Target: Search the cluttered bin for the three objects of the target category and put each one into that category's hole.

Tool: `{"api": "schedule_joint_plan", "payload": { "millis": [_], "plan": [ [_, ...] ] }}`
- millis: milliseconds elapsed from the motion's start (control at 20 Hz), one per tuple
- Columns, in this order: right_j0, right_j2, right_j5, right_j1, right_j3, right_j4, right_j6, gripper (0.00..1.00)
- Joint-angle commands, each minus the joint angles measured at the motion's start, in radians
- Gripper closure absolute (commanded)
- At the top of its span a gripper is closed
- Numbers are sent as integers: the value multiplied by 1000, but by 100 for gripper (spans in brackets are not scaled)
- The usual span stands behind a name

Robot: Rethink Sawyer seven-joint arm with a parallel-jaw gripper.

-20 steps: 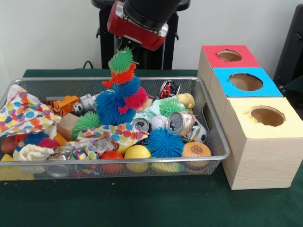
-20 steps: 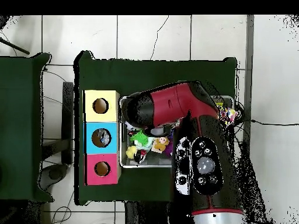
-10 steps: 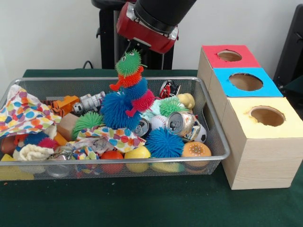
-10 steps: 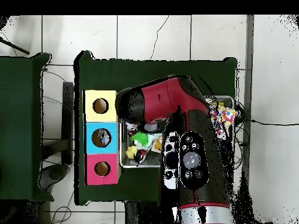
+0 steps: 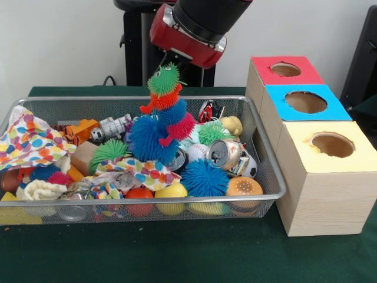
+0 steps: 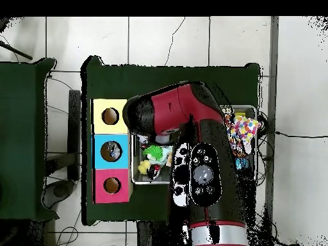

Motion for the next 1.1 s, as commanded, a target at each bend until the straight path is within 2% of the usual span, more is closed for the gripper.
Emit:
{"api": "schedule_joint_plan", "payload": {
  "millis": [50,200,250,350,450,850,950,1100],
  "plan": [
    [11,-38,83,31,-21,26,110,100],
    [17,-55,57,25,-8,29,136,100],
    [19,-60,48,23,-3,30,144,0],
    [22,-67,32,24,-1,34,154,0],
    [24,-61,37,33,-15,27,111,0],
    [28,-80,10,35,-3,53,142,0],
    [-1,-76,-58,23,38,76,141,0],
    [-66,-59,-182,12,109,103,92,0]
  ]
}}
